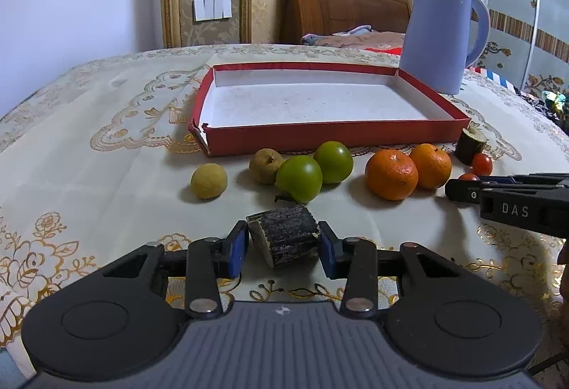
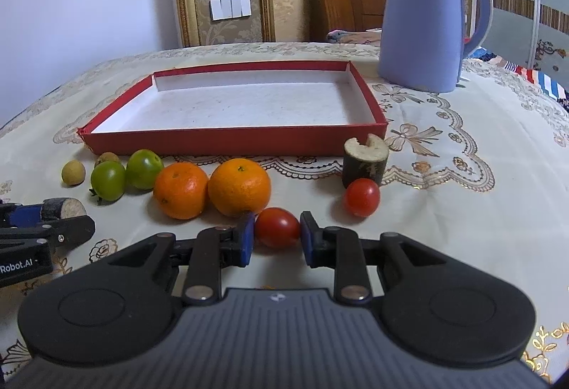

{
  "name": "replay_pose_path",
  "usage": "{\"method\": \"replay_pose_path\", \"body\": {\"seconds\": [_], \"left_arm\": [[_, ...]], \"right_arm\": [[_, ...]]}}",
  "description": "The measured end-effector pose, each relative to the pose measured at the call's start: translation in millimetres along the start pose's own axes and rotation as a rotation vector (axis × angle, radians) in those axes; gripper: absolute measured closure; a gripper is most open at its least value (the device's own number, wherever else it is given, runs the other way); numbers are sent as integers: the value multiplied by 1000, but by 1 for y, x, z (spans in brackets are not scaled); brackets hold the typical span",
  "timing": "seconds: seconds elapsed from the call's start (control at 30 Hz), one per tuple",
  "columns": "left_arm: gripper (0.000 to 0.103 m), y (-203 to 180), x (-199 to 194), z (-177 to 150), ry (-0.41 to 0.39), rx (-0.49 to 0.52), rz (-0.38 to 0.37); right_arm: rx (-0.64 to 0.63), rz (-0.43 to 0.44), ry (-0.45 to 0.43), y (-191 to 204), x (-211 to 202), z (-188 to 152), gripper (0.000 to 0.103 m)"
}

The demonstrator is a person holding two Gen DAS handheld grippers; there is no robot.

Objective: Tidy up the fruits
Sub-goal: 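Carry the log in the left gripper and tomato in the right gripper over the red tray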

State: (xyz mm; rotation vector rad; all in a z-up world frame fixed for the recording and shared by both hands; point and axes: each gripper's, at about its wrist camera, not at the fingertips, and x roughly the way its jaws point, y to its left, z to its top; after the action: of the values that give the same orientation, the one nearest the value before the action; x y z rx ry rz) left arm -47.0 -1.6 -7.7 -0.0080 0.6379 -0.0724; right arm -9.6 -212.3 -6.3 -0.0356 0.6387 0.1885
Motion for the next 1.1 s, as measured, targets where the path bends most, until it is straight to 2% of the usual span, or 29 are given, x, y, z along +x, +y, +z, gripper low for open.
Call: {"method": "replay_pose_path", "body": {"seconds": [0.1,0.23,0.53,0.63,0.77,1.1], "left_arm": [[63,2,-1,7,11,-12,-20],[63,-3,-8,17,-20,17,-16],[63,-11,4,58,-47,34,-22],[63,-8,17,74,-45,4,-27],[63,-7,38,87,-71,18,18],[63,2,98,103,-30,-10,50]], "right_arm": [[-14,1,-5,1,-4,1,77],[-21,-3,-31,0,-13,8,77],[-36,-60,-106,-7,-12,51,77],[-34,-82,-121,-9,-1,65,77],[-30,-94,-107,-10,20,79,77],[-24,-116,-20,-9,92,105,77]]}}
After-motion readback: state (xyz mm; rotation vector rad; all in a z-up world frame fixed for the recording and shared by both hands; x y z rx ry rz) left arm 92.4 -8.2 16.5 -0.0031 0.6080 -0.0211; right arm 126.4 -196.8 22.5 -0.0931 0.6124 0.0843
